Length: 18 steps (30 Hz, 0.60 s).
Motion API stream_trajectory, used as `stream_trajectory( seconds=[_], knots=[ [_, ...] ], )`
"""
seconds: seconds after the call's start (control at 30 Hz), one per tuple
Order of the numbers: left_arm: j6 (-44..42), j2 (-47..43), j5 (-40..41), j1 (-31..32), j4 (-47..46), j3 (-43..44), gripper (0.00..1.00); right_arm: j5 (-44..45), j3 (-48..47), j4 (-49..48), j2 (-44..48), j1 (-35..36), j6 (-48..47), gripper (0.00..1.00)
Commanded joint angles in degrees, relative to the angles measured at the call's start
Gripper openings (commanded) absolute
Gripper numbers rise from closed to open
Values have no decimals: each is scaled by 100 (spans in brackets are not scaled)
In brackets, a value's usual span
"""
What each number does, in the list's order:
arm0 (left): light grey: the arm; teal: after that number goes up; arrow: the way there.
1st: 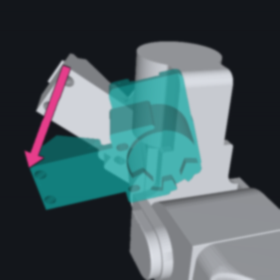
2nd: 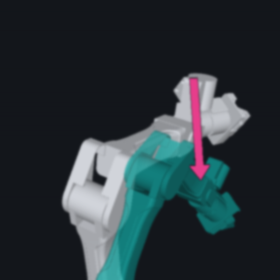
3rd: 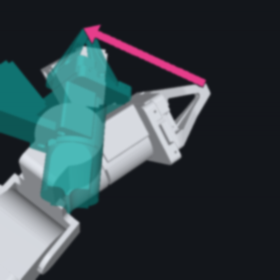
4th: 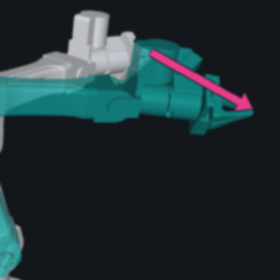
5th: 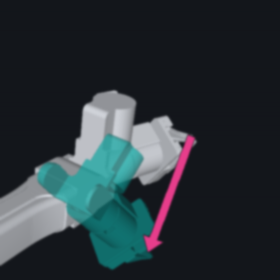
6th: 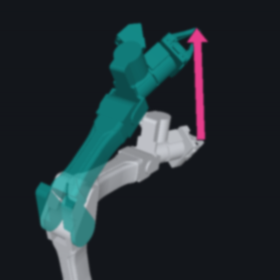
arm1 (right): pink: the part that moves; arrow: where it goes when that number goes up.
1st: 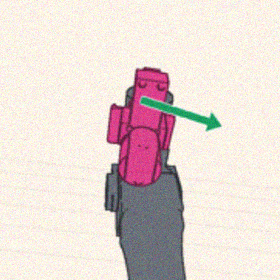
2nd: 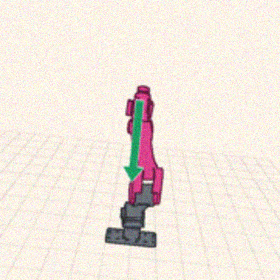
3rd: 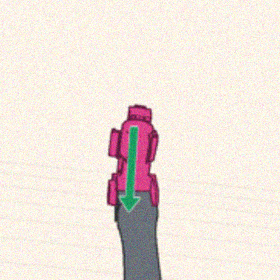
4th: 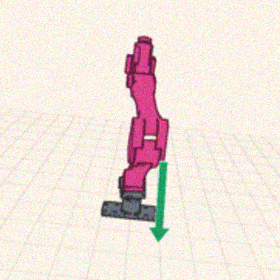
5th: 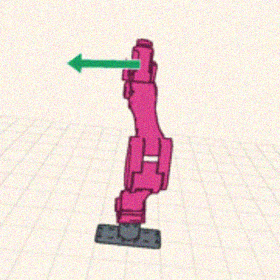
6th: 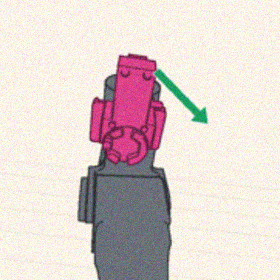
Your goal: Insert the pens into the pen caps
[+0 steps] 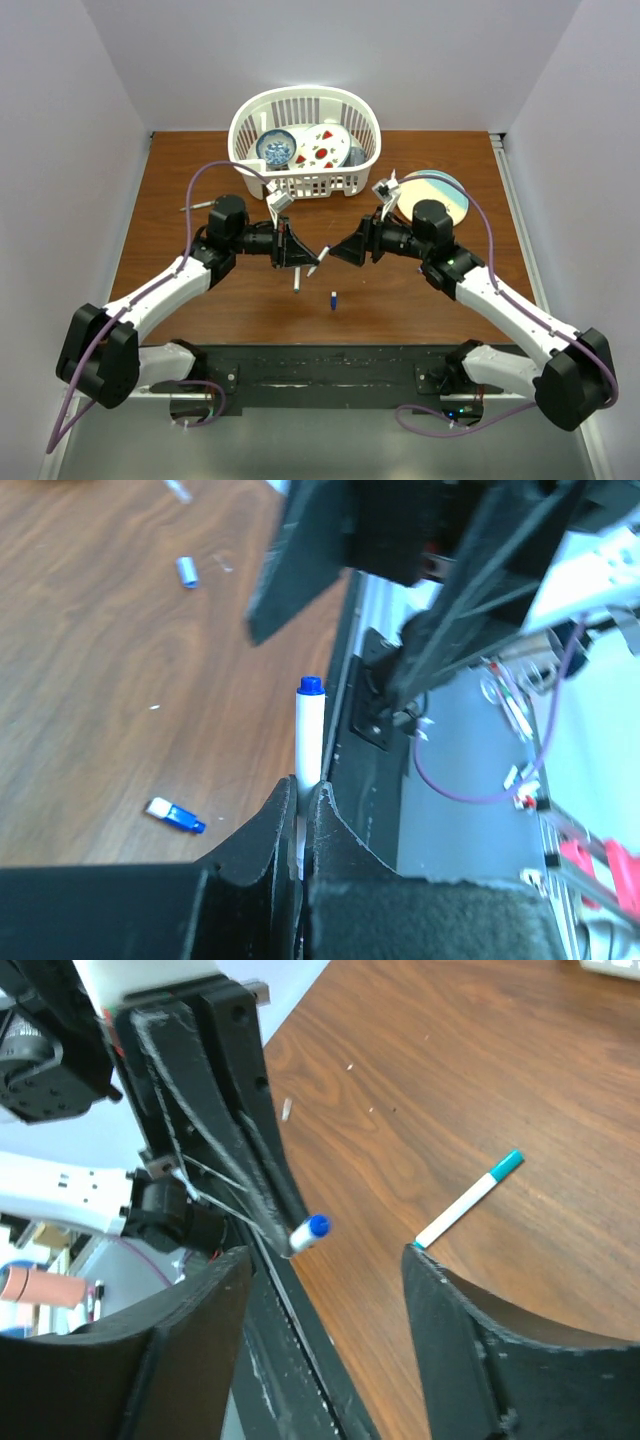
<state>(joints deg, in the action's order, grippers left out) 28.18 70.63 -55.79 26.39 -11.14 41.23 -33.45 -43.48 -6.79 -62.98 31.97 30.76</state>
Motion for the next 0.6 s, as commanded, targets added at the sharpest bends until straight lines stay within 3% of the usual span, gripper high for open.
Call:
stream_trajectory(
  seconds=[0.0, 0.23, 0.57],
  knots=[
    [-138, -111, -766, 33, -380, 95, 0, -503, -266, 108, -152, -6, -211, 69],
    [-190, -102, -854, 68, -293, 122, 0, -1391, -529, 107, -443, -15, -316, 67],
    [-270, -137, -1057, 129, -231, 148, 0, -1577, -740, 626, -417, -15, -730, 63]
  ],
)
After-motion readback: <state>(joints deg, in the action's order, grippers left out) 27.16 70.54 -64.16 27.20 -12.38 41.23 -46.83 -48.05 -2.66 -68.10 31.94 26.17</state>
